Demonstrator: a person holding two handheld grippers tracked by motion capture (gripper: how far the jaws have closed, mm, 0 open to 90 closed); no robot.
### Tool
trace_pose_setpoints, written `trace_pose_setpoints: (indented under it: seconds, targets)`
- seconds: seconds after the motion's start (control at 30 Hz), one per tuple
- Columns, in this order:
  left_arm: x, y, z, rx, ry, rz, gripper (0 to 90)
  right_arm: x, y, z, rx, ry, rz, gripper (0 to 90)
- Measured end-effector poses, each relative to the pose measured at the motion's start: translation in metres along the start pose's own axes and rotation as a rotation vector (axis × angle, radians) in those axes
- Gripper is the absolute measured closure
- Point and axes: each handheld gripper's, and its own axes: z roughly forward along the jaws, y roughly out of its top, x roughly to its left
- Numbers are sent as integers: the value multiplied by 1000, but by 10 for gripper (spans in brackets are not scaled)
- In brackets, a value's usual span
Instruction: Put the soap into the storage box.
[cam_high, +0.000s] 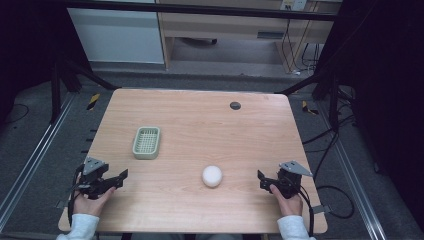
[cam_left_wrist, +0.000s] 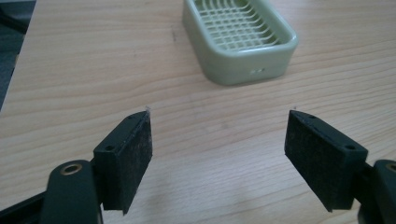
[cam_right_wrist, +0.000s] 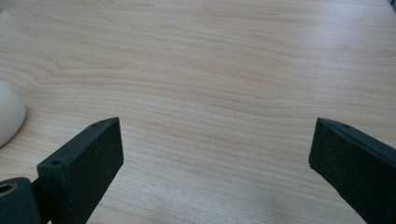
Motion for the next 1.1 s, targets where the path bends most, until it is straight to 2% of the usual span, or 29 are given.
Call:
trace_pose_setpoints:
  seconds: [0.23,0.4,0.77,0.9,1.1]
  targets:
    - [-17,5,0,-8,-26,49,240,1,-1,1,3,-14,-10,38]
    - [-27,6,0,-14,-44,59,237,2,-2,2,6,-16,-23,40]
    - [-53,11,2,13,-103,124,233,3,-2,2,9,-7,-22,40]
    - [-60,13,2,6,-117,127,224,3,-2,3,6,-14,-37,40]
    - [-71,17,3,6,-141,153,224,4,-2,3,13,-7,-29,40]
